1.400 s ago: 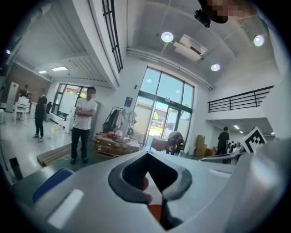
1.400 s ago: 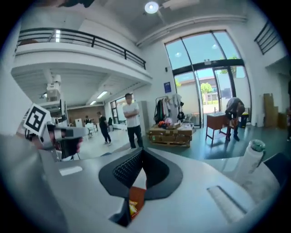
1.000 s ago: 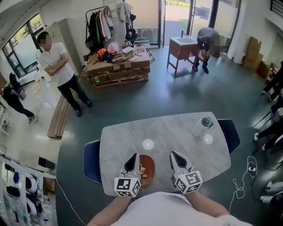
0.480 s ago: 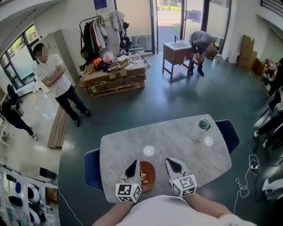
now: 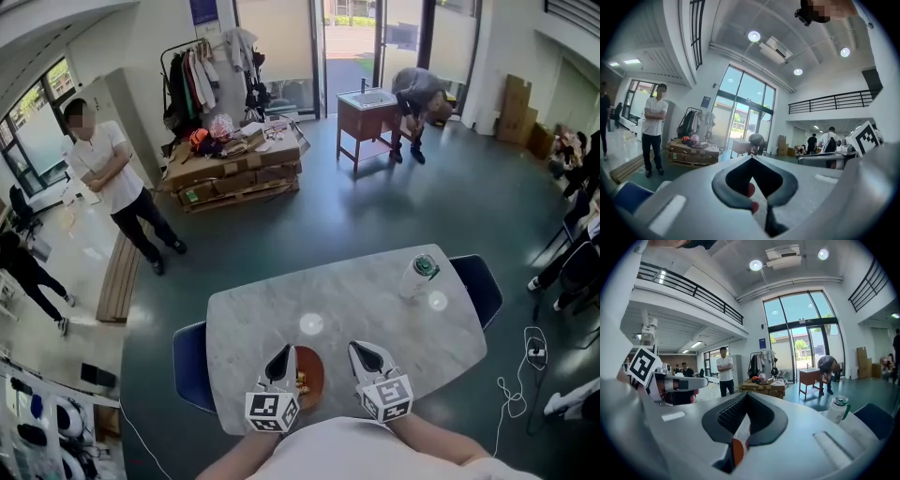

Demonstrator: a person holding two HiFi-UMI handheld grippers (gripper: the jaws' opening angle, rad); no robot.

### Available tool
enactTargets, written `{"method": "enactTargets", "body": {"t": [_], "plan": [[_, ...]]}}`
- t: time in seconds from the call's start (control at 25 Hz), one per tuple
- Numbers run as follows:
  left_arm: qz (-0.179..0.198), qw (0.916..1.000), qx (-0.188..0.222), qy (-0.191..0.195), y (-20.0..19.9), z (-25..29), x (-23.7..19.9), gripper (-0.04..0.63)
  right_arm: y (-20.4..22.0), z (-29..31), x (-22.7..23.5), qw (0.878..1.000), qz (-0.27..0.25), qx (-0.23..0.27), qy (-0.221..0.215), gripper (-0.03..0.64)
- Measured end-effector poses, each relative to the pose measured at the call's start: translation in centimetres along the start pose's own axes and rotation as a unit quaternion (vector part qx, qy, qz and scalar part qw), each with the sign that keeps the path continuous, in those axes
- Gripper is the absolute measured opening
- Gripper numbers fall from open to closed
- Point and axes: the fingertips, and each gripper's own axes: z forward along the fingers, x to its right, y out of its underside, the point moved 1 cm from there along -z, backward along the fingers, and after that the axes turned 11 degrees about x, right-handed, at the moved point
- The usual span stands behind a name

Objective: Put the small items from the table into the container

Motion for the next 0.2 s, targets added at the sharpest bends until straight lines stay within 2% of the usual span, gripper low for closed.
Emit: {"method": "enactTargets", "body": {"t": [0.2], "plan": [[-0.001,1.0,0.0,0.0,0.3,0.2,0.2,0.005,1.1,-0.7,1.2,1.0,0.017,-0.012,0.013,0.026]]}}
